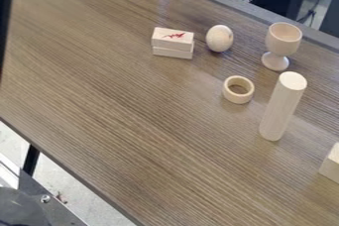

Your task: Remove the arch from the rectangle block with the red stain

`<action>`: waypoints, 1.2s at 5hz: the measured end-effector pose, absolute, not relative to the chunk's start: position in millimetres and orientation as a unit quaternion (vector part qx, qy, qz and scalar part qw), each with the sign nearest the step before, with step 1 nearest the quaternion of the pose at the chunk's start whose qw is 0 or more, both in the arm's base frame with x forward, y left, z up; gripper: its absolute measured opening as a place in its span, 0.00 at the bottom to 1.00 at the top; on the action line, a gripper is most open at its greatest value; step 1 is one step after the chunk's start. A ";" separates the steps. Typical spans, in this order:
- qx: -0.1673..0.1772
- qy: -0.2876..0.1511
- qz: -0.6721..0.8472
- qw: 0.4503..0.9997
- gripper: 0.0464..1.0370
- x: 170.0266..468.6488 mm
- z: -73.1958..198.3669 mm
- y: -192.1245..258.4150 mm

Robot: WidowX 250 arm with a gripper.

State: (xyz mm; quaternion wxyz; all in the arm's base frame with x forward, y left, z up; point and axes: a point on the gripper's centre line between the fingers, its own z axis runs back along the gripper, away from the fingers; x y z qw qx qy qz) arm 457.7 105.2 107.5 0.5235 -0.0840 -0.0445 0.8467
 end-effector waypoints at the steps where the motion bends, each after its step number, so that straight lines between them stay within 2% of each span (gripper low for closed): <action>1: -0.039 -0.053 0.837 0.543 0.51 460.9 81.0 115.9; 3: 0.020 -0.050 0.827 0.560 0.51 444.4 51.9 128.6; 4: 0.022 -0.052 0.827 0.559 0.57 438.3 48.8 128.6; 5: 0.021 -0.040 0.831 0.554 0.87 434.9 44.9 125.8; 6: -0.006 -0.052 0.833 0.551 0.96 438.0 70.6 122.5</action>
